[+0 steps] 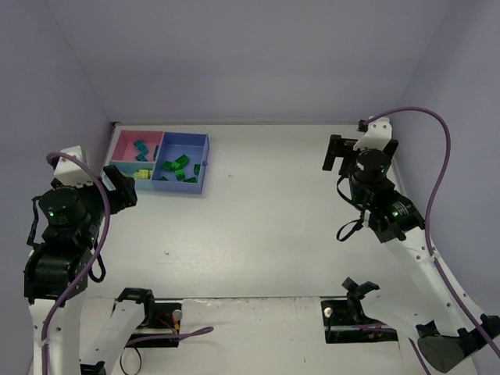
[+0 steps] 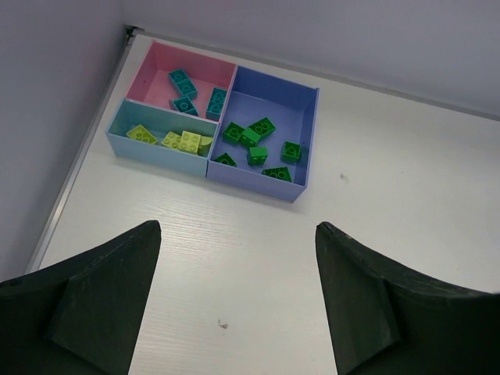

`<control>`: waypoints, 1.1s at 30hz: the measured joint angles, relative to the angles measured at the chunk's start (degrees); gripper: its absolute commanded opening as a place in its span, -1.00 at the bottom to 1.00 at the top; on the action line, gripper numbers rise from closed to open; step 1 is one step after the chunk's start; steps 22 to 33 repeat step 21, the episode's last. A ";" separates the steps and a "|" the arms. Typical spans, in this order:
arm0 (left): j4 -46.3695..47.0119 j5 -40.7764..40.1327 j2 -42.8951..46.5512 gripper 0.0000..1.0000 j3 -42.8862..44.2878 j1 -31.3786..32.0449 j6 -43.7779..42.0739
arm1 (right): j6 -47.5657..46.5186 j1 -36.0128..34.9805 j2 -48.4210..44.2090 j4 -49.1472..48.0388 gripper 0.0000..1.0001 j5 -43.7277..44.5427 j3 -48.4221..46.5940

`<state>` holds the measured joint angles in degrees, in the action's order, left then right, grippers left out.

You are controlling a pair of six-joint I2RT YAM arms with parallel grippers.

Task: Sort the legos into containers by color

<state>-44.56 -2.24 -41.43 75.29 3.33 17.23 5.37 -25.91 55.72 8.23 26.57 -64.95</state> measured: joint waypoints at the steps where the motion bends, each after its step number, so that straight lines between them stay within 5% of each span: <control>1: 0.00 -0.39 0.50 0.47 -0.39 0.46 0.20 | 0.31 0.00 -0.48 0.02 1.00 0.15 0.35; 5: 0.22 -1.73 0.98 0.50 -2.49 1.81 1.33 | 1.36 0.00 -1.46 0.20 1.00 0.46 1.68; 6: 0.37 -1.95 1.20 0.77 -3.19 1.97 1.53 | 1.64 0.00 -1.49 0.20 1.00 0.46 1.99; 7: 0.74 -2.27 1.57 0.78 -4.04 2.16 1.84 | 1.88 0.00 -1.49 0.22 1.00 0.46 2.32; 15: 4.55 -4.63 9.33 0.78 -13.66 2.25 7.23 | 3.21 0.00 -1.46 0.63 1.00 -0.22 3.08; 33: 4.68 -4.90 10.49 0.78 -13.73 2.25 6.78 | 3.63 0.00 -1.22 0.61 1.00 -1.46 3.08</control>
